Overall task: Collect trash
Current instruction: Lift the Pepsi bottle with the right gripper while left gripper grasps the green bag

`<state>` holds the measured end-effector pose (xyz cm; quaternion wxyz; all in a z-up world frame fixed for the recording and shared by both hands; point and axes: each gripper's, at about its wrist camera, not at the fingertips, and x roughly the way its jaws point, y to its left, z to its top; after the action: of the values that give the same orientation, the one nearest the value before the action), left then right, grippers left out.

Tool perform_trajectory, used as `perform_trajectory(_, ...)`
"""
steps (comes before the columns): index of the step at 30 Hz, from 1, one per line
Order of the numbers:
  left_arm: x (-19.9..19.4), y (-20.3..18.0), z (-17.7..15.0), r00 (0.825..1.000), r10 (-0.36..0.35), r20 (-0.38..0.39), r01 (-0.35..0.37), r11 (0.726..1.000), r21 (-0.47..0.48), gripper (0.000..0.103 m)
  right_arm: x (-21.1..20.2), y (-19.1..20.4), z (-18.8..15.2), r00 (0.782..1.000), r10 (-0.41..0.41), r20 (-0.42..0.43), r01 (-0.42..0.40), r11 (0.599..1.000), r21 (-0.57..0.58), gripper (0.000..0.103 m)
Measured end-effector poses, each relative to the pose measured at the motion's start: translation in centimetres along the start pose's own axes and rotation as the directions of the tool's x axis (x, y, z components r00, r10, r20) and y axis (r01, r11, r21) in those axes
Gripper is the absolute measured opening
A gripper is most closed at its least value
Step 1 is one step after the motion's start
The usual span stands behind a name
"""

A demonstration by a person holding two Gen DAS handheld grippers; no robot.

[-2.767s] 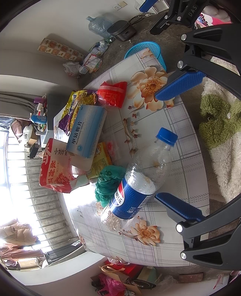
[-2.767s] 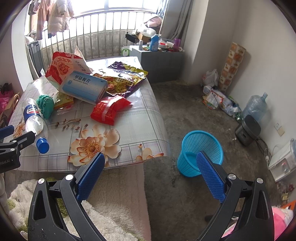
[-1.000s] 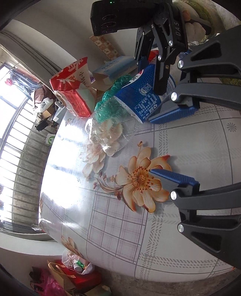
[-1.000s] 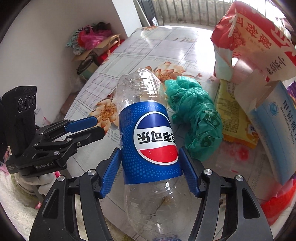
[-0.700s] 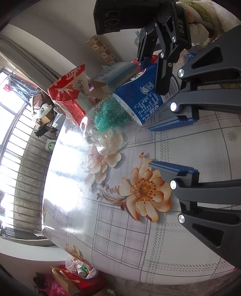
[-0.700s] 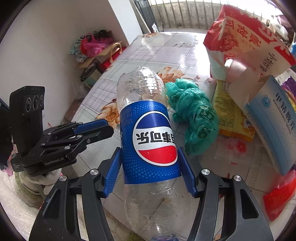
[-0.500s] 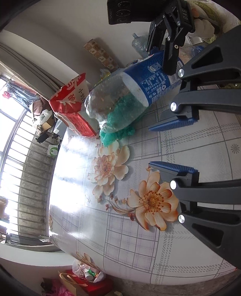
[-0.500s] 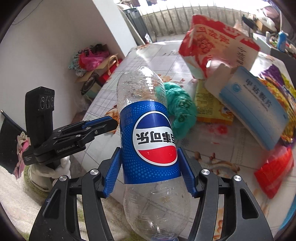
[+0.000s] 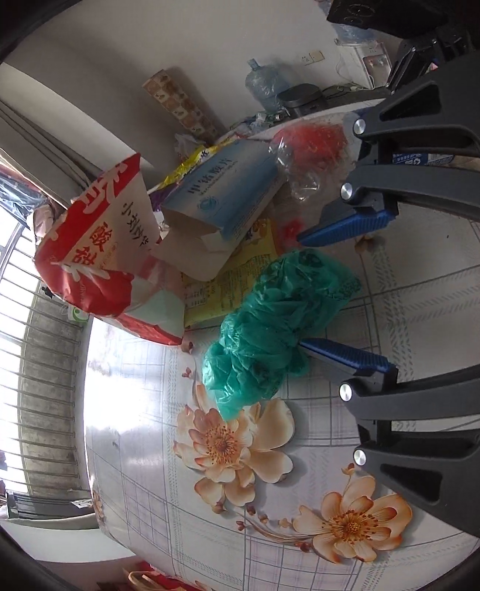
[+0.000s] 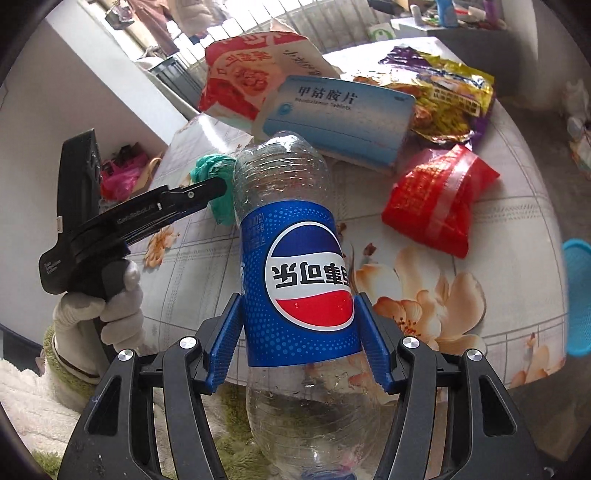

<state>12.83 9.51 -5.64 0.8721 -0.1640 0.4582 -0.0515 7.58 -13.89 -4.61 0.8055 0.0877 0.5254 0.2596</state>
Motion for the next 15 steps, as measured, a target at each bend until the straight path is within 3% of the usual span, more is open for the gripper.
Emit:
perform_trajectory(4, 1.0, -0.6, -0.2, 0.999, 0.035, 0.001, -0.035, 0.999, -0.005, 0.038, -0.3, -1.0, -0.1, 1.0, 0.022, 0.009, -0.022, 1.0, 0.022, 0.057)
perform_trajectory(8, 0.4, -0.3, -0.6, 1.0, 0.014, 0.01, -0.014, 1.0, -0.003, 0.026, -0.3, -1.5, -0.1, 0.999, 0.04, 0.013, -0.04, 0.999, 0.027, 0.057)
perform_trajectory(12, -1.4, 0.4, -1.4, 1.0, -0.013, -0.006, 0.014, 0.999, 0.041, 0.023, -0.4, -2.1, 0.0, 0.998, 0.065, 0.007, -0.066, 0.997, 0.039, 0.058)
perform_trajectory(15, -2.5, 1.2, -2.8, 0.997, -0.031, -0.071, 0.038, 0.994, 0.104, 0.022, -0.2, -1.9, 0.3, 0.997, 0.077, 0.001, -0.076, 0.996, 0.041, 0.058)
